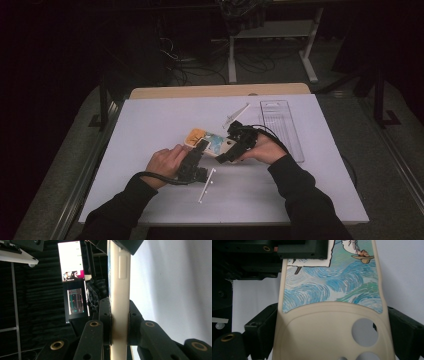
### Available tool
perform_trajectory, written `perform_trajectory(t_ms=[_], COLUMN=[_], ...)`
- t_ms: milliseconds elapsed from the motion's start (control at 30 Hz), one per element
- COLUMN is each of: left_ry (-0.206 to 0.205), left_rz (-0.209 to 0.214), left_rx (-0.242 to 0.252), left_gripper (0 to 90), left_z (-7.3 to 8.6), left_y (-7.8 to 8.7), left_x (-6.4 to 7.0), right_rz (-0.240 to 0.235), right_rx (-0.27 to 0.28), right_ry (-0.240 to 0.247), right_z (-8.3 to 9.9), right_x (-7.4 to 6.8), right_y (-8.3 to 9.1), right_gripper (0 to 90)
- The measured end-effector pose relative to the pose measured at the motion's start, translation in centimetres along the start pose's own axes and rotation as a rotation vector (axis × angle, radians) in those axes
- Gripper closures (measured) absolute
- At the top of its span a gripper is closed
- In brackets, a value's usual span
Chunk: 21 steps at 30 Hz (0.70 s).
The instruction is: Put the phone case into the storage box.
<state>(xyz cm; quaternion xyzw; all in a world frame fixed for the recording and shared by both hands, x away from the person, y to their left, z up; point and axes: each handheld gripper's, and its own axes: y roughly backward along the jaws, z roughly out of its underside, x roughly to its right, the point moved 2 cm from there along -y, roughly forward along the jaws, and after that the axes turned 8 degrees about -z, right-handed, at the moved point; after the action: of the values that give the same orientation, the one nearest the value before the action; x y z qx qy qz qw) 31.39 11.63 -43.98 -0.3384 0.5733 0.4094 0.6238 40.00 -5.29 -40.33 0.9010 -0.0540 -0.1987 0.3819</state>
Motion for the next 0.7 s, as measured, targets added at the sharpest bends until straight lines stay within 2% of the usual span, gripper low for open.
perform_trajectory(t_ms=[167, 233, 333, 400, 467, 567, 633, 700], left_ry=[-0.014, -0.011, -0.01, -0.013, -0.021, -0.012, -0.007, -0.013], left_rz=[0.004, -0.002, -0.005, 0.0, -0.001, 0.0, 0.004, 0.006], left_rx=[0.0, -0.005, -0.011, -0.018, -0.023, -0.029, -0.03, -0.028], left_gripper=[79.1, 79.1, 79.2, 79.4, 79.4, 79.3, 79.3, 79.4], left_z=[0.0, 0.0, 0.1, 0.2, 0.3, 0.4, 0.5, 0.6], left_y=[0.1, 0.1, 0.2, 0.1, 0.1, 0.0, 0.0, 0.0], left_x=[-0.1, -0.2, -0.3, -0.2, 0.0, -0.1, 0.0, 0.0], right_rz=[-0.008, 0.003, -0.017, -0.027, -0.018, -0.004, -0.001, 0.005], right_rx=[0.0, 0.004, 0.014, 0.018, 0.029, 0.037, 0.037, 0.048], right_ry=[-0.001, 0.015, 0.017, 0.026, 0.031, 0.034, 0.017, 0.029], right_z=[0.0, 0.1, 0.0, 0.0, 0.0, 0.1, 0.2, 0.2], right_x=[-0.1, -0.1, -0.1, 0.0, 0.0, 0.1, -0.2, -0.3], right_y=[-0.1, -0.1, 0.0, 0.0, 0.1, 0.4, 0.7, 1.0], right_gripper=[8.2, 7.8, 7.4, 3.9, 0.3, 0.0, 0.0, 0.0])
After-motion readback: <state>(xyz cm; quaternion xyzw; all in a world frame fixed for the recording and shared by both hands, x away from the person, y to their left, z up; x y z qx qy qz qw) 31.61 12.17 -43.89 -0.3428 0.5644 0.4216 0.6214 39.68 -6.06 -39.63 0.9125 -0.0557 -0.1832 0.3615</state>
